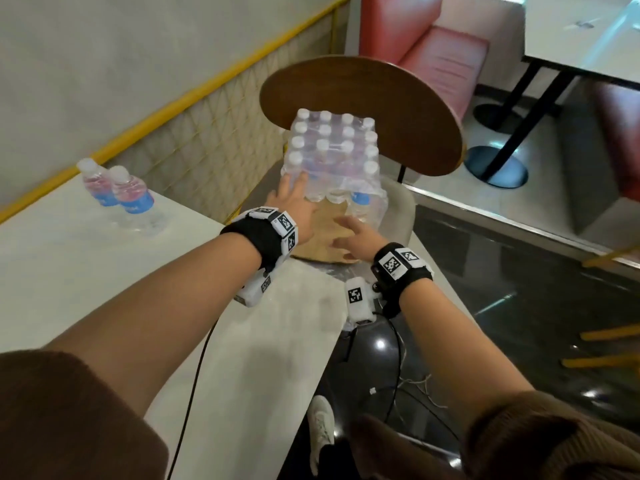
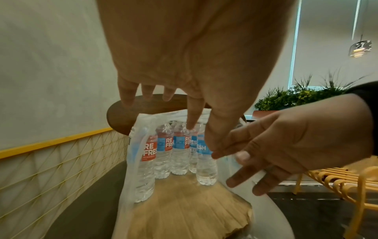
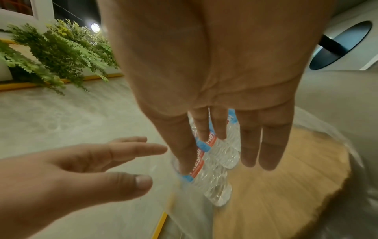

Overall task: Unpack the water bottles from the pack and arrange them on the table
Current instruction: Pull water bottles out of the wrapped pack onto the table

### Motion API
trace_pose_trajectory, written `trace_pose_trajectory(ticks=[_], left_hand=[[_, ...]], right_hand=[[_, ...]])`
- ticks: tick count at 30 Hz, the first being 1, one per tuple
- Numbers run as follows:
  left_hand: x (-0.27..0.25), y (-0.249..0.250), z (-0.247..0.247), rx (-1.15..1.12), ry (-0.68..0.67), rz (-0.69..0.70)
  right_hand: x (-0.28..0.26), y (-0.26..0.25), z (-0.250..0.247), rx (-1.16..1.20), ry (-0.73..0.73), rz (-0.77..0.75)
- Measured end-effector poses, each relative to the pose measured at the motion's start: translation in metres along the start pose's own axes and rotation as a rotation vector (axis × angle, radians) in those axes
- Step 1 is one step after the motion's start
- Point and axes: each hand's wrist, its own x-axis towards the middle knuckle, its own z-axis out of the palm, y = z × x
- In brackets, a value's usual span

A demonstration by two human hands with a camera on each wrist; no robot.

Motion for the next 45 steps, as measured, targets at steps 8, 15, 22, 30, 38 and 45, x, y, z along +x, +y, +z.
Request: trace_pose_trajectory(ticks=[8, 15, 22, 30, 38, 45], left_hand=[[0.038, 0.000, 0.006, -0.221, 0.132, 0.015], [0.044, -0.011, 0.015, -0.296, 0.116, 0.077], [0.051, -0.010, 0.018, -0.525, 0.135, 0.011], [0.056, -0.019, 0.034, -0.488, 0.021, -0.067], [0.051, -0.023, 0.040, -0.489, 0.126, -0.186], [0.045, -0.060, 0.030, -0.449, 0.251, -0.144]], right_hand=[[0.063, -0.008, -0.017, -0.089, 0.332, 0.078], [0.109, -0.009, -0.030, 0.091, 0.374, 0.203], [0.090, -0.007, -0.011, -0.110, 0.253, -0.048], [0.094, -0.023, -0.002, -0.291, -0.072, -0.085], [0.111, -0.030, -0.034, -0.092, 0.158, 0.135], [0.098, -0.018, -0.022, 0.005, 0.219, 0.035]])
